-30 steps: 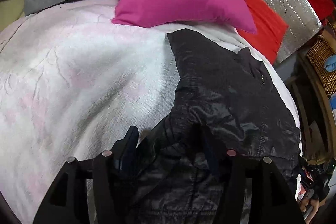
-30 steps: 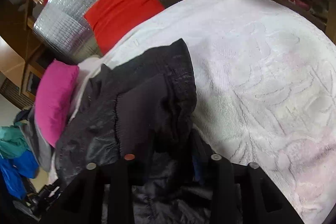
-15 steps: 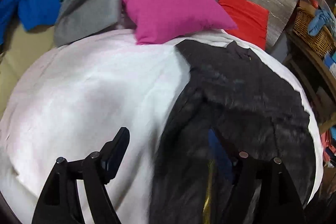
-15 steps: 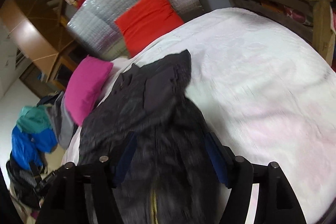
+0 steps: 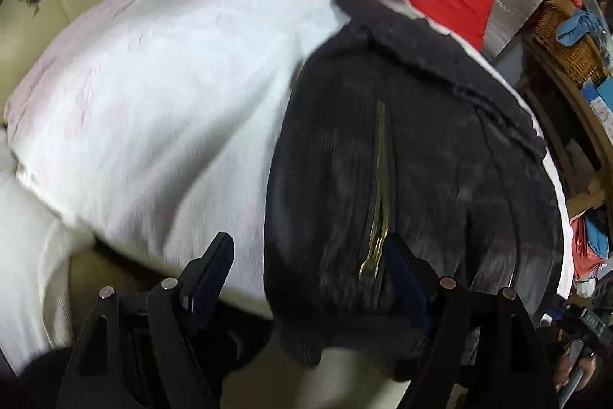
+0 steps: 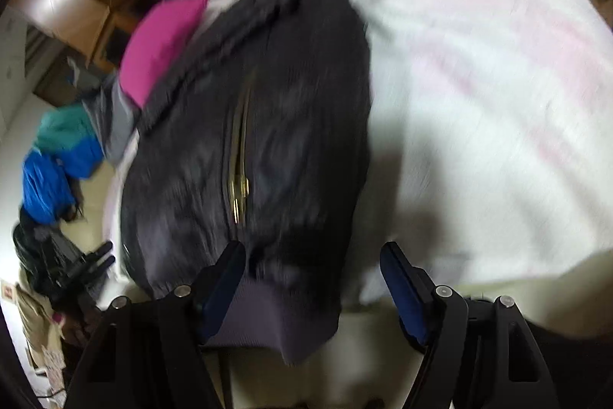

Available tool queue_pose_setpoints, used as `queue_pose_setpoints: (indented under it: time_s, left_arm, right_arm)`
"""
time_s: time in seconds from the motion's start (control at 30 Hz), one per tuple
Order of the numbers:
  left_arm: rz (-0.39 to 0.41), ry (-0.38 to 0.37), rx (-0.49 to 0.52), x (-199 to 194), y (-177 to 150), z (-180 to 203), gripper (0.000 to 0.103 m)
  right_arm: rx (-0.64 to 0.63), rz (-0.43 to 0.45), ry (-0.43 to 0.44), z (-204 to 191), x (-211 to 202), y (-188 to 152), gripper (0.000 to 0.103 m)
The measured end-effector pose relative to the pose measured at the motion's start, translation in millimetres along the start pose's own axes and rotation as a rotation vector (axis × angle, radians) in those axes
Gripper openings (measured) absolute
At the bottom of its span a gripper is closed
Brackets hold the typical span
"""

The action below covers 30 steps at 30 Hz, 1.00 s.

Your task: Fold large clothes

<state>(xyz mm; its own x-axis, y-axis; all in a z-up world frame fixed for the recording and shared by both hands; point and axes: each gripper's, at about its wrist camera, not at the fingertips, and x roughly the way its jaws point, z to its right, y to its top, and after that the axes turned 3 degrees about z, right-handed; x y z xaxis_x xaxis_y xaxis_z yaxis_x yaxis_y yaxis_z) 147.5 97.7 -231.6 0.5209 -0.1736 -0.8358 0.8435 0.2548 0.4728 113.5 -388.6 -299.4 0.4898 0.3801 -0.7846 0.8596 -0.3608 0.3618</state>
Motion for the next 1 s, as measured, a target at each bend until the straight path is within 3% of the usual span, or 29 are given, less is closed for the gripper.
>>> queue_pose_setpoints:
  time_s: [0.07,0.1,0.13,0.17,0.2,0.23,0.37,0.4,0.47,0.5,0.53,0.57,0.63,0.67,0.73,0.87,0.97,1.0]
  left_arm:
    - [-0.032,0.011,-0.021,6,-9,-2,0.08]
    - [-0.047,0.015,-0.021,8,-13,-2,0.08]
    - [-0.055,0.023,-0.017,10,-16,-2,0.08]
    - [-0.07,0.039,-0.011,12,-20,-1,0.08]
    - [-0.077,0.038,-0.007,14,-23,-1,0.073]
    - [-0.08,0.026,-0.004,15,-25,0,0.052]
    - [-0.078,0.011,0.001,15,-30,0,0.049]
    - [-0.078,0.008,-0.002,15,-30,0,0.049]
    - [-0.086,-0.003,-0.01,17,-30,0,0.058]
    - [-0.101,-0.013,-0.015,19,-30,0,0.065]
    - [-0.115,-0.015,-0.019,21,-31,0,0.065]
    - [-0.116,-0.016,-0.015,21,-33,-1,0.065]
    - [-0.111,-0.03,-0.008,19,-33,-1,0.06]
    - [-0.106,-0.03,-0.004,18,-33,-1,0.056]
    - [-0.078,-0.035,0.005,10,-31,-1,0.032]
    - [-0.001,-0.113,0.036,-16,-25,6,0.024]
    - [0.042,-0.169,0.056,-26,-23,10,0.024]
    - [0.034,-0.178,0.053,-25,-24,10,0.031]
  right_arm:
    - [-0.055,0.003,-0.044,-12,7,-4,0.076]
    - [-0.08,0.005,-0.043,-17,8,-8,0.07]
    - [-0.107,0.005,-0.039,-24,8,-10,0.048]
    - [-0.14,0.018,-0.069,-30,7,-13,0.043]
    - [-0.191,0.041,-0.108,-39,5,-17,0.039]
    - [-0.214,0.054,-0.115,-42,4,-20,0.035]
    - [-0.176,0.047,-0.104,-33,5,-18,0.035]
    - [-0.154,0.035,-0.107,-30,8,-19,0.04]
    - [-0.11,-0.007,-0.105,-25,16,-17,0.061]
    - [-0.105,-0.012,-0.097,-26,17,-19,0.065]
    - [-0.13,-0.008,-0.094,-30,18,-20,0.064]
    - [-0.176,0.005,-0.105,-37,17,-22,0.059]
    - [-0.234,0.015,-0.156,-46,14,-25,0.032]
    - [-0.25,0.019,-0.164,-50,11,-25,0.025]
    - [-0.269,0.054,-0.147,-57,-4,-25,0.015]
    - [-0.299,0.172,-0.002,-70,-50,-17,0.014]
    - [-0.258,0.138,0.059,-63,-45,-11,0.014]
    - [-0.24,0.12,0.045,-58,-38,-12,0.017]
